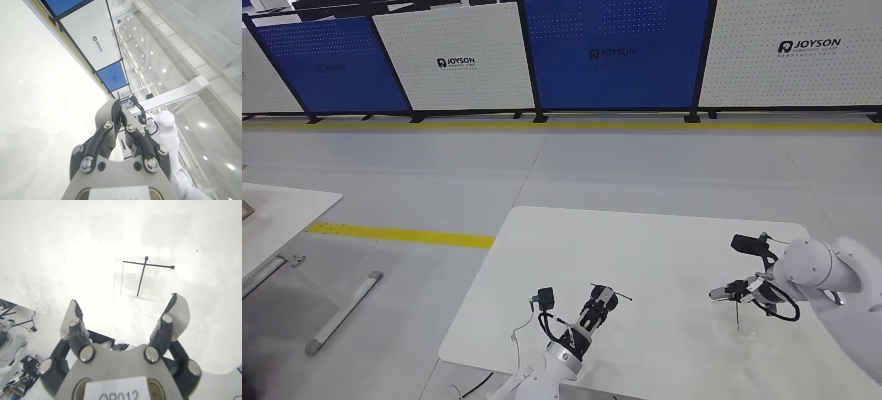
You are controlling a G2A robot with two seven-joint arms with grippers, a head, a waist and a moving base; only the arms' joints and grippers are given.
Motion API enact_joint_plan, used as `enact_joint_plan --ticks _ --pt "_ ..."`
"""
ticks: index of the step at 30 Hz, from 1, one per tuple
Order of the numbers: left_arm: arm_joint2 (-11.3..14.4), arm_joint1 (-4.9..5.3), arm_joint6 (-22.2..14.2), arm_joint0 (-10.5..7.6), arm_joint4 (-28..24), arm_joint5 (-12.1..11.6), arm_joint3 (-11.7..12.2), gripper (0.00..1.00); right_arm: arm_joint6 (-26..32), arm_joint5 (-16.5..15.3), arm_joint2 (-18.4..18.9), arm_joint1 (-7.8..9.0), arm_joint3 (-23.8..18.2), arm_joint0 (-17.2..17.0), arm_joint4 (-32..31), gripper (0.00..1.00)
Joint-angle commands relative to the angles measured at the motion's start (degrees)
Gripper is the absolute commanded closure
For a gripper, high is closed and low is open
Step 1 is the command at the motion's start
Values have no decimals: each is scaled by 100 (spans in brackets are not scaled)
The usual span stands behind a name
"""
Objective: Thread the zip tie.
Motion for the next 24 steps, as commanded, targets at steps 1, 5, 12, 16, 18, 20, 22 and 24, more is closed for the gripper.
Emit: enact_joint_plan --ticks 1,5,12,16,18,20,22,24 --pt "0 0 0 0 0 0 0 100 86 -50 -16 10 -61 -3 -142 3" --pt "0 0 0 0 0 0 0 100 145 16 55 19 -94 -27 -157 27" --pt "0 0 0 0 0 0 0 100 183 17 162 82 -180 -127 -127 52" --pt "0 0 0 0 0 0 0 100 183 36 137 92 -25 -119 -120 56" --pt "0 0 0 0 0 0 0 100 183 36 88 78 63 -97 -93 58" --pt "0 0 0 0 0 0 0 100 183 36 44 64 148 -56 -73 60" --pt "0 0 0 0 0 0 0 100 183 36 6 54 195 -29 -54 62" --pt "0 0 0 0 0 0 0 100 183 36 -45 46 273 9 -44 65"
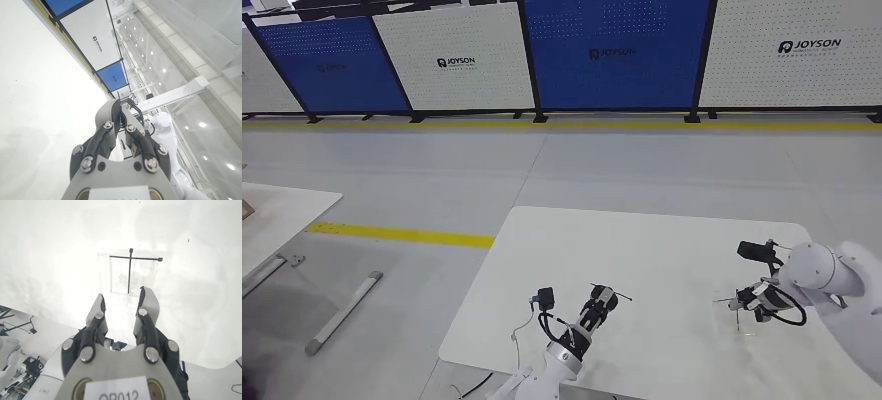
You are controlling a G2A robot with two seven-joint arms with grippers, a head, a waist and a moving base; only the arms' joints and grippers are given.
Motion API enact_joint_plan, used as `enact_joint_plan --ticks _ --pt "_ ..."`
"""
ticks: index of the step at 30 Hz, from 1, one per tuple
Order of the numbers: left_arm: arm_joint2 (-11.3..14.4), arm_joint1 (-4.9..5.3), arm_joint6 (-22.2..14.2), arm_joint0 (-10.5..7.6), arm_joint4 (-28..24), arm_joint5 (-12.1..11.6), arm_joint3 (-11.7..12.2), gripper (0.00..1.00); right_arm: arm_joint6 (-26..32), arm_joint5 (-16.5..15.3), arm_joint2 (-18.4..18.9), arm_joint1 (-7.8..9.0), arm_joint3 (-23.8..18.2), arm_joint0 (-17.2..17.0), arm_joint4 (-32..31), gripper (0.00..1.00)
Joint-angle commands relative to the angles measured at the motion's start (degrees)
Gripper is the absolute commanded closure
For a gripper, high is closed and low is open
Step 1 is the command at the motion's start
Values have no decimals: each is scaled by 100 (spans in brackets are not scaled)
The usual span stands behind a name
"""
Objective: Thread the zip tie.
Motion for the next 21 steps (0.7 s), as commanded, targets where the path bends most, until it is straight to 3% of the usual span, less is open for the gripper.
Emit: enact_joint_plan --ticks 1,3,14,21 --pt "0 0 0 0 0 0 0 100 0 0 -51 -10 80 41 4 65" --pt "0 0 0 0 0 0 0 100 0 0 -115 -28 159 88 0 69" --pt "0 0 0 0 0 0 0 100 0 0 -637 -244 700 470 202 67" --pt "0 0 0 0 0 0 0 100 0 0 -961 -402 1116 719 335 71"
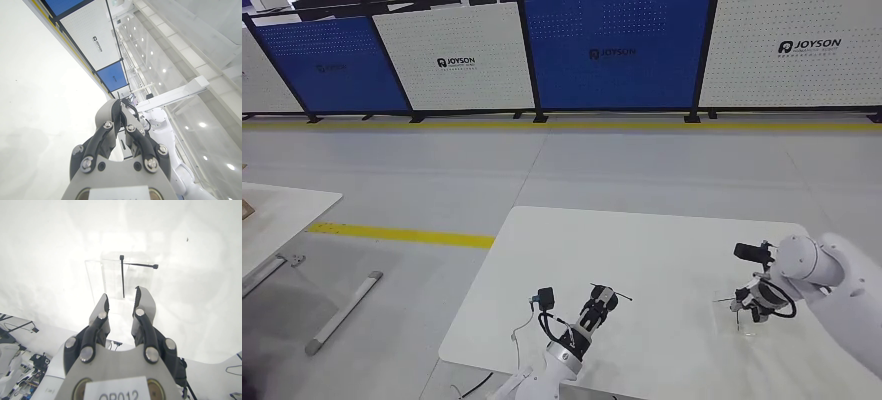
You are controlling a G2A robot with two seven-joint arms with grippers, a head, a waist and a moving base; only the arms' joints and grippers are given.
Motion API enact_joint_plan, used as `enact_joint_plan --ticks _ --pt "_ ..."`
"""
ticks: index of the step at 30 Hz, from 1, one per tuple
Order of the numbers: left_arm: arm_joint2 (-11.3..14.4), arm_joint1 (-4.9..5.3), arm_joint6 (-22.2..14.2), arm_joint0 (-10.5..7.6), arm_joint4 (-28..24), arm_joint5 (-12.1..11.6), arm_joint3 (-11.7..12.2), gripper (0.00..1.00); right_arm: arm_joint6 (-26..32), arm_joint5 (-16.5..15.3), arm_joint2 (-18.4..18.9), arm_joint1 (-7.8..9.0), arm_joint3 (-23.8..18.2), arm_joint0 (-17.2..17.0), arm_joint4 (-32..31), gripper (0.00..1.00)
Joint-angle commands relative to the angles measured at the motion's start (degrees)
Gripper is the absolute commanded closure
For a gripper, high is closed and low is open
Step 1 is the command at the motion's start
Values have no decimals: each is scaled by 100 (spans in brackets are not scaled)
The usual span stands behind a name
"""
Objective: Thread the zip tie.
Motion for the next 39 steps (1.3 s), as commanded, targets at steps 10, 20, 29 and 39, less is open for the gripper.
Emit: enact_joint_plan --ticks 10,20,29,39 --pt "0 0 0 0 0 0 0 100 0 0 -436 -247 522 277 158 78" --pt "0 0 0 0 0 0 0 100 0 0 -838 -491 995 522 360 76" --pt "0 0 0 0 0 0 0 100 0 0 -1142 -685 1367 715 536 76" --pt "0 0 0 0 0 0 0 100 0 0 -1457 -891 1768 890 724 78"
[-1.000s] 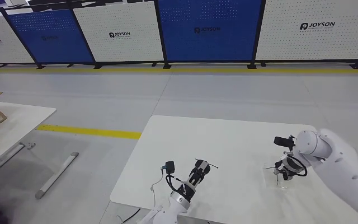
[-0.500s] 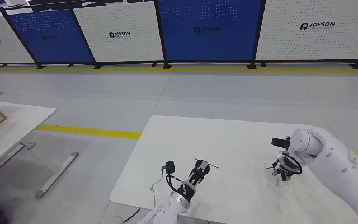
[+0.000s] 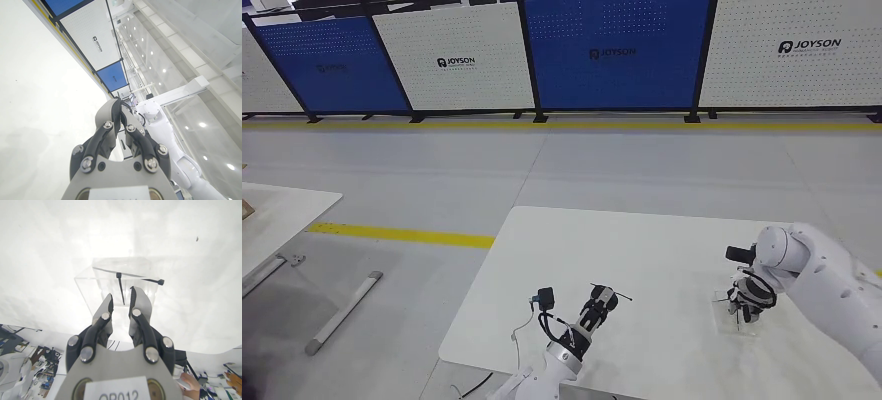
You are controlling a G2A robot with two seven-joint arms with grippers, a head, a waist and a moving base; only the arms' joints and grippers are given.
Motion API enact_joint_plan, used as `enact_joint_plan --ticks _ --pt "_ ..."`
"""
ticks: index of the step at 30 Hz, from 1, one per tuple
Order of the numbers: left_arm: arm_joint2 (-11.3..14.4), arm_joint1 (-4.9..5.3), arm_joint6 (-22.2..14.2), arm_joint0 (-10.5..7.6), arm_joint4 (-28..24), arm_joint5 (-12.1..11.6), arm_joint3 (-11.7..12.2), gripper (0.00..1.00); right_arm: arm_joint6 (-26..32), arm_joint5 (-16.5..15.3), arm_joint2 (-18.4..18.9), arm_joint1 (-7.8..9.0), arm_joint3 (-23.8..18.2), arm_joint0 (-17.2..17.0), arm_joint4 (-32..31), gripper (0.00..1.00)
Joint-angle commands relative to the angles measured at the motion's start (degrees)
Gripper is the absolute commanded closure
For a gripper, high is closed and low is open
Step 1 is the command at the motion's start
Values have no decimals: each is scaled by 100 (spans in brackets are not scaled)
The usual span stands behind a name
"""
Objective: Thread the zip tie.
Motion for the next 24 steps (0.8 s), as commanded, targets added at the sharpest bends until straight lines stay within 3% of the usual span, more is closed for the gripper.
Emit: enact_joint_plan --ticks 1,5,15,18,24 --pt "0 0 0 0 0 0 0 100 0 0 -62 -38 78 31 30 78" --pt "0 0 0 0 0 0 0 100 0 0 -170 -112 224 88 87 78" --pt "0 0 0 0 0 0 0 100 0 0 -369 -266 499 204 136 89" --pt "0 0 0 0 0 0 0 100 0 0 -401 -306 551 219 100 100" --pt "0 0 0 0 0 0 0 100 0 0 -451 -384 633 240 49 100"
